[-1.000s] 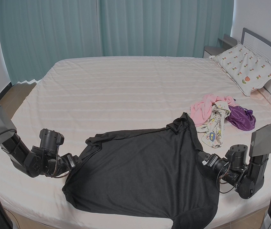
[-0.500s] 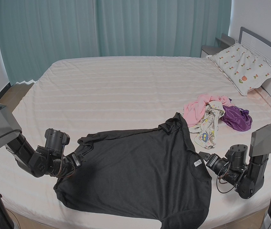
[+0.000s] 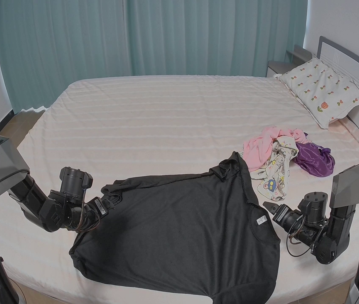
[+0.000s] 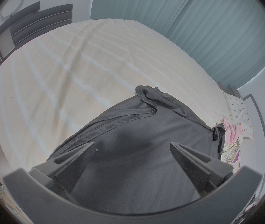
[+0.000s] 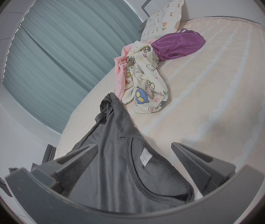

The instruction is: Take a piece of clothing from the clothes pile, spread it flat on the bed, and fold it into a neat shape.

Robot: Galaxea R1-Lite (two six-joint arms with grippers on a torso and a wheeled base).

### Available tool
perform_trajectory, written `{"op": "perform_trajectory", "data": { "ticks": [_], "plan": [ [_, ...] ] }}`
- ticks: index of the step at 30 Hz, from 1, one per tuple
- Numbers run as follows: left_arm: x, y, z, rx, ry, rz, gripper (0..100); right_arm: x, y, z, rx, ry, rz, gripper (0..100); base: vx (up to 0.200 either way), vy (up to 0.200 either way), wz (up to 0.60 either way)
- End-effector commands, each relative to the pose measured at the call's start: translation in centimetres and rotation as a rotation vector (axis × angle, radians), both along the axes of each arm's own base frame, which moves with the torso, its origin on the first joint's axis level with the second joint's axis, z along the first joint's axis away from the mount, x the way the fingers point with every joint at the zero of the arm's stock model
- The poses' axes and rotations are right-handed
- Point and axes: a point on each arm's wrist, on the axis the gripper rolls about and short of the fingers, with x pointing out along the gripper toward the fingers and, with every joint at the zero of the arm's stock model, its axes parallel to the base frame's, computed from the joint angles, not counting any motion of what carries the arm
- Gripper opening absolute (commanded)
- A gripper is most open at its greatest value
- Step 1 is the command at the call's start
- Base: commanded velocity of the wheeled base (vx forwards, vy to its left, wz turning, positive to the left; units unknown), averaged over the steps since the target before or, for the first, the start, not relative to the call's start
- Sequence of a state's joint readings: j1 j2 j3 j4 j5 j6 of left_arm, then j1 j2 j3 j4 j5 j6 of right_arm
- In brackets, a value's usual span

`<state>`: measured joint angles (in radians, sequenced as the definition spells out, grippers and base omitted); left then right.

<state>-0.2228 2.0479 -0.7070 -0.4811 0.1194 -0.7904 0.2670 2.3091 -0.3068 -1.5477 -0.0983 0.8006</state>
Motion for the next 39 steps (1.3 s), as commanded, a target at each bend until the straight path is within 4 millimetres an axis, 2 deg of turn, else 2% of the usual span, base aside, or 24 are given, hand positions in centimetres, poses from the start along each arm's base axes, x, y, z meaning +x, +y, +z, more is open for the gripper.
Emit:
{"op": "perform_trajectory", "data": {
  "ticks": [1, 6, 13, 16, 17, 18, 23, 32, 33, 36, 39],
  "plan": [
    [0.0, 0.0, -0.1, 0.0, 0.002, -0.001, 100, 0.0, 0.0, -0.1, -0.001, 0.004, 0.001, 100, 0.2, 0.0, 0.0],
    [0.3, -0.1, 0.0, -0.004, -0.006, -0.003, 100, -0.1, 0.1, -0.1, -0.001, 0.005, 0.003, 100, 0.0, 0.0, 0.0],
    [3.2, -0.4, -0.6, -0.004, -0.047, 0.017, 100, -0.1, 0.1, 0.0, -0.001, 0.002, 0.003, 100, 0.0, 0.0, 0.0],
    [5.1, -0.6, -1.9, 0.008, -0.048, 0.03, 100, -0.1, 0.1, -0.1, -0.002, 0.004, 0.003, 100, 0.0, 0.0, 0.0],
    [5.1, -0.6, -1.9, 0.008, -0.048, 0.03, 100, -0.1, 0.1, -0.1, -0.002, 0.004, 0.003, 100, 0.0, 0.0, 0.0],
    [6.2, -0.4, -2.3, 0.024, -0.063, 0.057, 100, -0.1, 0.2, 0.0, -0.001, 0.002, 0.006, 100, 0.0, 0.0, 0.0],
    [8.5, -0.2, -3.6, 0.039, -0.079, 0.081, 100, -0.1, 0.2, 0.0, -0.001, -0.001, 0.006, 100, 0.0, 0.0, 0.0],
    [11.0, 1.0, -4.7, 0.07, -0.1, 0.077, 100, -0.1, 0.2, 0.1, -0.001, -0.002, 0.006, 100, 0.0, 0.0, 0.0],
    [11.7, 1.1, -5.5, 0.084, -0.101, 0.067, 0, -0.1, 0.2, 0.1, -0.001, -0.001, 0.005, 100, 0.0, 0.0, 0.0],
    [12.9, 1.3, -5.6, 0.083, -0.126, 0.071, 0, -0.1, 0.1, 0.0, -0.001, 0.001, 0.002, 100, 0.0, 0.0, 0.0],
    [14.2, 1.8, -4.5, 0.075, -0.184, 0.088, 0, -0.1, 0.0, 0.0, -0.001, 0.001, -0.001, 100, 0.0, 0.0, 0.0]
  ]
}}
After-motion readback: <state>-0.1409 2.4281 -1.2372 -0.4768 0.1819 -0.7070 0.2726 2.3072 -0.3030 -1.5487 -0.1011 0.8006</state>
